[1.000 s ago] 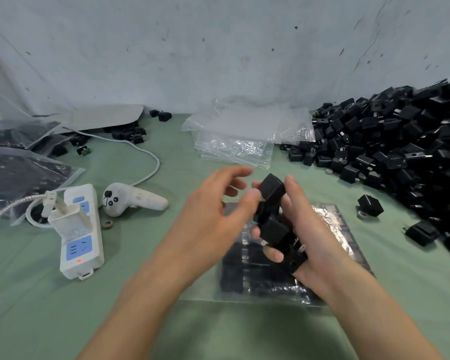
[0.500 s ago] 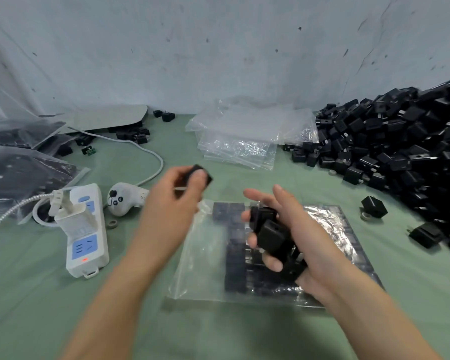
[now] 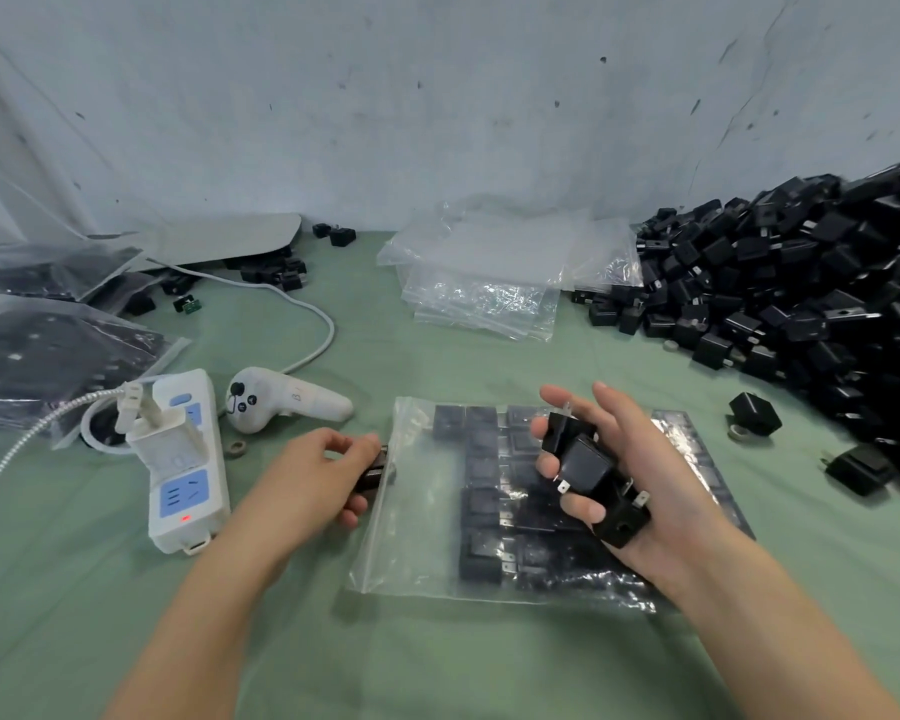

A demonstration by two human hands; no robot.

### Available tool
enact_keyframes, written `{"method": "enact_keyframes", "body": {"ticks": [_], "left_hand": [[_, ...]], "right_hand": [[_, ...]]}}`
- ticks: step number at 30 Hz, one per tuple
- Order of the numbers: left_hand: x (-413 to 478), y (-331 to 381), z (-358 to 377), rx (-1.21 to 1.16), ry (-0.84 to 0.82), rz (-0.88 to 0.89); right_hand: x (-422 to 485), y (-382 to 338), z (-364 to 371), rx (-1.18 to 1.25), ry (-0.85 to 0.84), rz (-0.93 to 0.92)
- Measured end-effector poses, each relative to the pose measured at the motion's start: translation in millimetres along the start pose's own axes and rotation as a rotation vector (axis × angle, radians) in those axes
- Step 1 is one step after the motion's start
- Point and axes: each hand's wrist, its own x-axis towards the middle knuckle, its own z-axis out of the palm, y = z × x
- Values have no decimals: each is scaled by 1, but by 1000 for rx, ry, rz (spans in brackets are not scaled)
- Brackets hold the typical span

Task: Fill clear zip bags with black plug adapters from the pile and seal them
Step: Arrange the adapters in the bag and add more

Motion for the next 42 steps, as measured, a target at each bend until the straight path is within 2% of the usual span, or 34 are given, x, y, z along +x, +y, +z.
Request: {"method": "enact_keyframes", "body": {"ticks": [6,9,15,21,26,34,42], "left_hand": [[-3,0,6,-35,-147,72],[-2,0,7,11,-148,96],[-5,2,0,-58,-128,55],[-22,17,1,-345,-151,-42],[-25,20,-1,-348,-117,-36],[-28,21,18,-422,-308,-152],[-20,18,23,-519,-375,-183]], "right_hand": [[2,1,-2,15,-3,8],[3,1,-3,20,-4,14],[4,1,-4,28,-15,31],[5,0,-5,49,-5,43],[4,0,-5,64,5,49],[6,-1,-4,80,25,56],[6,0,-5,90,28,55]]}}
